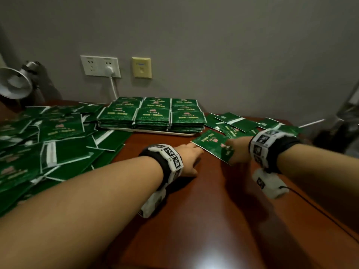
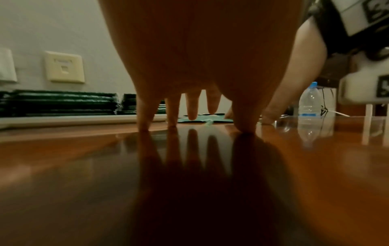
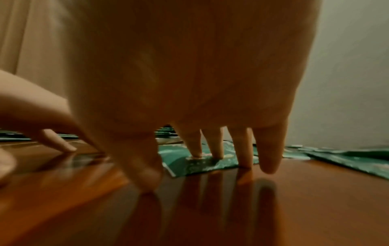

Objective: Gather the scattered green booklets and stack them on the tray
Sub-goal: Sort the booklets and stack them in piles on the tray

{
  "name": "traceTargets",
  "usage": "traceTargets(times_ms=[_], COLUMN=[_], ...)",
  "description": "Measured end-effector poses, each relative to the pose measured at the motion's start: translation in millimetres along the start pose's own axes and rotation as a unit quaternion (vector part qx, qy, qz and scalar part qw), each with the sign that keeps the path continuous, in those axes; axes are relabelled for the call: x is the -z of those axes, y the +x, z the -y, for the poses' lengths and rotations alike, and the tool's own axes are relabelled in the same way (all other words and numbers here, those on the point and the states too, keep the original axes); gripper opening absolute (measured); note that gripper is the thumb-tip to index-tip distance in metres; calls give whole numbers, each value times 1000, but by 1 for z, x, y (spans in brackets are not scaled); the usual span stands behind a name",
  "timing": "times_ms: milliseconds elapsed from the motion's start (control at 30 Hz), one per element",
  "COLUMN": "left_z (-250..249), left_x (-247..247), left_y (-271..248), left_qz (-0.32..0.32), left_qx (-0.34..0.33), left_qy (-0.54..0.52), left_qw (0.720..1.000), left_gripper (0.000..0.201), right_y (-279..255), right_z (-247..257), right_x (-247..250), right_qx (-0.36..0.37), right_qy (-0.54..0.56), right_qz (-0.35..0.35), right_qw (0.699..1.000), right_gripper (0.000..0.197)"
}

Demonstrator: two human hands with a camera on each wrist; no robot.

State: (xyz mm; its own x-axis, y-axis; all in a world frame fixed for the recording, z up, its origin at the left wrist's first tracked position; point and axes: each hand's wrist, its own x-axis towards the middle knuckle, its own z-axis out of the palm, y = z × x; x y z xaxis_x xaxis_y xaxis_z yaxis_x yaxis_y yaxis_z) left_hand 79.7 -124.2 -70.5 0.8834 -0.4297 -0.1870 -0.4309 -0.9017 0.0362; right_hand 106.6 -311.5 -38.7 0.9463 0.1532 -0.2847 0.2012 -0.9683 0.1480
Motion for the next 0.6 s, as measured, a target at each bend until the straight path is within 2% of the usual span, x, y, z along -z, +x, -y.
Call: traceTargets(times_ms=[100, 200, 267, 333, 433, 533, 600], left_z=[-24, -28, -29, -32, -36, -36, -36], left_x=[-14, -18, -16, -13, -9, -9, -9], left_y=[-1, -5, -7, -8, -10, -9, -8], left_qz=[-7, -11, -2, 15, 25, 34, 41], left_qx=[36, 78, 92, 95, 91, 89, 88], left_qy=[-50, -88, -93, -81, -51, -36, -28], left_qw=[998, 993, 991, 992, 994, 995, 995], left_gripper=[85, 103, 101, 88, 74, 74, 75], right_y=[-18, -31, -37, -36, -27, -13, 1], right_z=[2, 8, 8, 3, -15, -33, -41], right_x=[-21, -19, -15, -13, -15, -18, -19], right_qx=[17, 80, 113, 124, 80, 16, -12], right_qy=[12, 45, 76, 110, 110, 52, 56], right_qz=[11, 4, 19, 9, -35, -28, -36], right_qw=[1000, 996, 990, 986, 990, 998, 998], right_gripper=[58, 54, 46, 39, 36, 34, 45])
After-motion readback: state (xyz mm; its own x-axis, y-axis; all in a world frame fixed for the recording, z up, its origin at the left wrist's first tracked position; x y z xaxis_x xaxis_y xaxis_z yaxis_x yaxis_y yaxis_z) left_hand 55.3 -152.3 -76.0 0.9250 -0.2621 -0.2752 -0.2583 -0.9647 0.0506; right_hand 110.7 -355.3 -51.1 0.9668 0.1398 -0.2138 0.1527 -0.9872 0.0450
